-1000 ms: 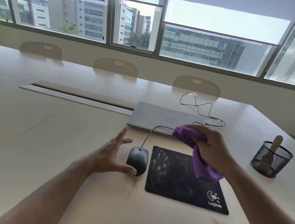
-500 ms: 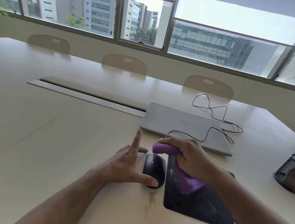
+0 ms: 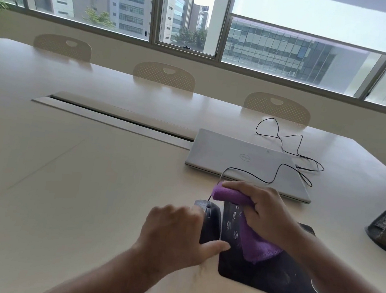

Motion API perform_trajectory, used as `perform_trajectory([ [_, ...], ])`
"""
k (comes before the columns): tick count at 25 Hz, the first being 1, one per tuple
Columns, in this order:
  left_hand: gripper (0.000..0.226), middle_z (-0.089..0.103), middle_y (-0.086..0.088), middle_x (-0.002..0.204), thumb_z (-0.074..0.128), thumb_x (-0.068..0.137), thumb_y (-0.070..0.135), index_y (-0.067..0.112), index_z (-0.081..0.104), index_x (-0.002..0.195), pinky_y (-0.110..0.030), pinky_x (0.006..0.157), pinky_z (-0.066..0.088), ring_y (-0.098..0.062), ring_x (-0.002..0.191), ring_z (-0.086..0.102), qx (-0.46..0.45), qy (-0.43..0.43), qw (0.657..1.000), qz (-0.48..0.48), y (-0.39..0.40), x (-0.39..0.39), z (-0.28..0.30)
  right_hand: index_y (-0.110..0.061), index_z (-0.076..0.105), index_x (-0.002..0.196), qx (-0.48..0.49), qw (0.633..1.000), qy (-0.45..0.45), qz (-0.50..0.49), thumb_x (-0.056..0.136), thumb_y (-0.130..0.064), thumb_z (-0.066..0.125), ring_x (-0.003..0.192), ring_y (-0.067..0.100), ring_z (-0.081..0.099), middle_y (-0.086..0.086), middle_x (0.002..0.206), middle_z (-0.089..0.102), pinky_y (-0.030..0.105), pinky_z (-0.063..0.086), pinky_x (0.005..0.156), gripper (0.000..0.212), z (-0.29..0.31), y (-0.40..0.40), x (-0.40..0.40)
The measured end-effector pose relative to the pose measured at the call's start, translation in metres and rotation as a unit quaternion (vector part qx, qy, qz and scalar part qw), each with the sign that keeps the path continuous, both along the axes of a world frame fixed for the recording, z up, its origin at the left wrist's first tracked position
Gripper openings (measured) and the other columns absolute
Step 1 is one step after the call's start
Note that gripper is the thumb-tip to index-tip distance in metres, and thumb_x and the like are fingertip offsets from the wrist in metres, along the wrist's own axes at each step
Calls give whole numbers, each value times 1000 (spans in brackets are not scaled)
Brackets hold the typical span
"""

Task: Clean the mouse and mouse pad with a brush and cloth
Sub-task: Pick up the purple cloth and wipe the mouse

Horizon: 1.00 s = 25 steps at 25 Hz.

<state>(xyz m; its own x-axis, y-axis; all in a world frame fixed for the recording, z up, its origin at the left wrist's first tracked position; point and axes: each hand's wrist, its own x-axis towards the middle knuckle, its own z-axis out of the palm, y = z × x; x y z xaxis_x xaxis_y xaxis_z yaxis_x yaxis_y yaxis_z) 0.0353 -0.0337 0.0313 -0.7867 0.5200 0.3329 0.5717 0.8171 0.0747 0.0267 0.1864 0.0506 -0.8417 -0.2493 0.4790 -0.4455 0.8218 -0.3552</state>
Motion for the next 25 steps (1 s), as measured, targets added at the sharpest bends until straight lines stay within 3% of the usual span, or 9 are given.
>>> perform_trajectory([
  [4,80,66,3,81,35,65,98,21,50,78,-29,64,41,-20,79,65,-24,-58,997,48,7,-12,1,-21,70,120,21,998,-10,50,74,-18,40,113,-2,62,-16,119,69,13,45,99,55,-7,-3,1],
  [8,74,57,5,72,40,64,96,23,46,71,-29,64,41,-20,75,61,4,-103,992,67,10,-14,-4,-18,71,119,26,997,-11,67,66,4,45,117,-8,57,-14,120,67,15,45,102,63,-12,2,-3],
  [11,66,51,10,62,45,65,91,25,48,69,-27,59,42,-15,65,58,42,-126,989,66,11,-16,-7,-14,71,121,39,992,-47,114,57,12,44,124,1,57,-3,125,69,19,44,106,74,-16,0,-7],
  [15,63,55,9,64,46,64,88,26,51,71,-28,60,45,-15,65,59,57,-144,985,71,11,-16,-9,-13,70,123,53,984,-82,152,58,8,40,129,7,56,2,131,67,26,42,110,75,-26,-1,-11],
  [20,63,59,8,68,44,65,86,25,55,71,-29,64,49,-15,69,60,33,-160,983,81,14,-19,-11,-15,71,122,55,988,-97,108,59,5,39,122,8,59,0,126,70,23,43,107,73,-22,-4,-25],
  [25,58,60,11,69,44,67,87,32,54,82,-26,61,52,-9,63,60,47,-177,982,54,12,-21,-11,-14,74,117,52,974,-121,185,57,11,43,127,4,57,1,129,68,22,43,109,72,-15,-7,-11],
])
